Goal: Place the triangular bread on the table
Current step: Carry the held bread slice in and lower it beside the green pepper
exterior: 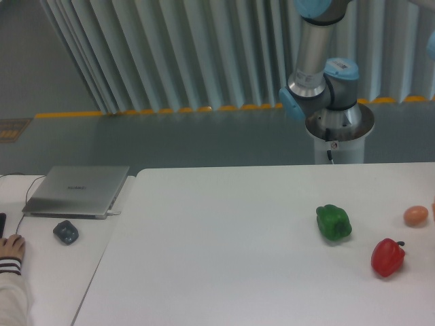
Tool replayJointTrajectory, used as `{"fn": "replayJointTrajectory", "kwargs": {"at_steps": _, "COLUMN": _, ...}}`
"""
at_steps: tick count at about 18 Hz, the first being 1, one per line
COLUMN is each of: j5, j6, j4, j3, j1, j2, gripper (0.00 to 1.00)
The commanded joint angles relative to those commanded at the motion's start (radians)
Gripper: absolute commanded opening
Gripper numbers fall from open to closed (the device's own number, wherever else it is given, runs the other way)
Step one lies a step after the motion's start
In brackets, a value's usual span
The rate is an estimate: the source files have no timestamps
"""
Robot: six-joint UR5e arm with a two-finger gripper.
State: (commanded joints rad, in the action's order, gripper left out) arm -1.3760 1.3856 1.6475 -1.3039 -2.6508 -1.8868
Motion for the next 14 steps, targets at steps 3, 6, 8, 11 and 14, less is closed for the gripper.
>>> {"fn": "replayJointTrajectory", "kwargs": {"at_steps": 3, "j5": 0.003, "j6": -0.159, "j4": -0.093, "j3": -0.029, "j1": 0.077, "j2": -0.006, "gripper": 0.00}}
{"fn": "replayJointTrajectory", "kwargs": {"at_steps": 6, "j5": -0.005, "j6": -0.387, "j4": -0.314, "j3": -0.115, "j1": 0.195, "j2": -0.012, "gripper": 0.00}}
{"fn": "replayJointTrajectory", "kwargs": {"at_steps": 8, "j5": 0.003, "j6": -0.466, "j4": -0.342, "j3": -0.117, "j1": 0.221, "j2": -0.020, "gripper": 0.00}}
{"fn": "replayJointTrajectory", "kwargs": {"at_steps": 11, "j5": 0.054, "j6": -0.569, "j4": -0.418, "j3": -0.123, "j1": 0.258, "j2": -0.023, "gripper": 0.00}}
{"fn": "replayJointTrajectory", "kwargs": {"at_steps": 14, "j5": 0.061, "j6": -0.622, "j4": -0.451, "j3": -0.138, "j1": 0.288, "j2": -0.026, "gripper": 0.00}}
